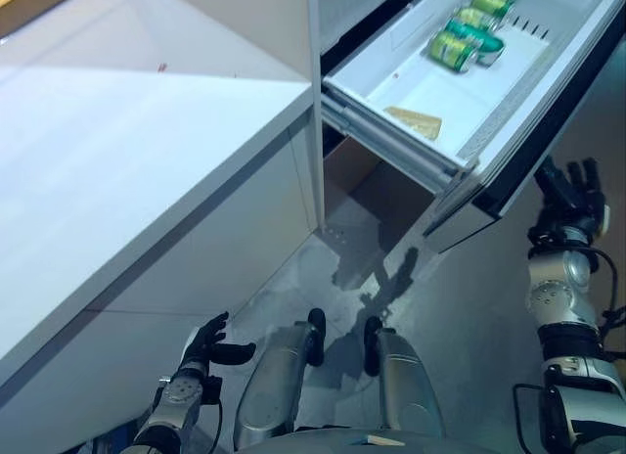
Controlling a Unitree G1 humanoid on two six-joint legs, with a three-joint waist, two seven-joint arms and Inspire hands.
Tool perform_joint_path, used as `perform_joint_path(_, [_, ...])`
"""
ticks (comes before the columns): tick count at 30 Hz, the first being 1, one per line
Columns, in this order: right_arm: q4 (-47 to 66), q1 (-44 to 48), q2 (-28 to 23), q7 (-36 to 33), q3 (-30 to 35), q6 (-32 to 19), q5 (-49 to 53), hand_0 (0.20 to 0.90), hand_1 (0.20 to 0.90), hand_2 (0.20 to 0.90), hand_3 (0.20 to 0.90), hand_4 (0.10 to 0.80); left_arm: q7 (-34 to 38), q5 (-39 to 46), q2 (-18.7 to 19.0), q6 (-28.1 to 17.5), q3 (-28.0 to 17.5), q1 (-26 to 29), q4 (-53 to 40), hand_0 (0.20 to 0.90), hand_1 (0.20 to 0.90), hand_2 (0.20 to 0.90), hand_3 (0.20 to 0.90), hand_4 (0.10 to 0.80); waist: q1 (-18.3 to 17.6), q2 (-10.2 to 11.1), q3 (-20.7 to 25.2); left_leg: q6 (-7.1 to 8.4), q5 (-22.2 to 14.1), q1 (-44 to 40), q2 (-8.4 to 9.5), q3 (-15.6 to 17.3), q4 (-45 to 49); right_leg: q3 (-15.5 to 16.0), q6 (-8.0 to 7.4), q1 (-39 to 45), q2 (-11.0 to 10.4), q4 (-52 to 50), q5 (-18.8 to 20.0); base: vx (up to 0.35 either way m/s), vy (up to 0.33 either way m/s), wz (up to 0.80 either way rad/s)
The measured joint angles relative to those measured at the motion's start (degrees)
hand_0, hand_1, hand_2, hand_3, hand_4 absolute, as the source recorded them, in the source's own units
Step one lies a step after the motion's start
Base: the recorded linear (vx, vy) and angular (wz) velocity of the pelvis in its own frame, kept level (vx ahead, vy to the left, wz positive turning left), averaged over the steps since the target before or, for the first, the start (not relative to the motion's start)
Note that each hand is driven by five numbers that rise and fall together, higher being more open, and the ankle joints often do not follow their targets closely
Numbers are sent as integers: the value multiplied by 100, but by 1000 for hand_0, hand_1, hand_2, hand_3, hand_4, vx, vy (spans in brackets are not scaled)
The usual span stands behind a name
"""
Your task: Put drinks into fridge and close the fridge
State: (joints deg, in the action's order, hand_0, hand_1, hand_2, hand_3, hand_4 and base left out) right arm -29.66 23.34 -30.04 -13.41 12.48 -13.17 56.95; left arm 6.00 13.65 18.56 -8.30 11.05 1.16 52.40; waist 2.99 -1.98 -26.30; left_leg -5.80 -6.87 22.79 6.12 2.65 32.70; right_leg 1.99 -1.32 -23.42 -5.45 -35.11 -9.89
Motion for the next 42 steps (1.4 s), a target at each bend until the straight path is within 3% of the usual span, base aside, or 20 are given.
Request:
perform_joint_path(10, [232, 610, -19, 733, -356, -94, 24, 900, 900, 900, 900, 800, 56, 270, -18, -116, 3, -4, -298, 900, 900, 900, 900, 800, 11, -84, -333, -7, 0, 507, 29, -80, 198, 27, 34, -478, 4, -197, 24, -24, 31, -5])
perform_joint_path(20, [316, 901, -211, 745, -930, -59, -492, 900, 900, 900, 900, 800, 54, 451, -47, -163, 47, -1, -378, 900, 900, 900, 900, 800, 111, -142, -372, 105, 74, 549, 100, -394, 187, 228, 96, -449, 9, -166, 64, 26, 11, 6])
perform_joint_path(28, [264, 1507, -593, 746, -1465, 432, -810, 900, 900, 900, 900, 800, 16, 489, -10, -164, 39, 25, -356, 900, 900, 900, 900, 800, 359, -209, -424, 234, 245, 342, 161, -761, -142, 554, 113, -97, -3, 154, 71, 66, 6, 19])
perform_joint_path(42, [-237, 2217, -734, 925, -2117, 477, -1097, 900, 900, 900, 900, 800, -145, 482, 34, -193, 33, 65, -332, 900, 900, 900, 900, 800, 820, -151, -459, 273, 558, -543, 215, -1274, -1241, 1107, 129, 965, -22, 1235, 139, 69, -9, 20])
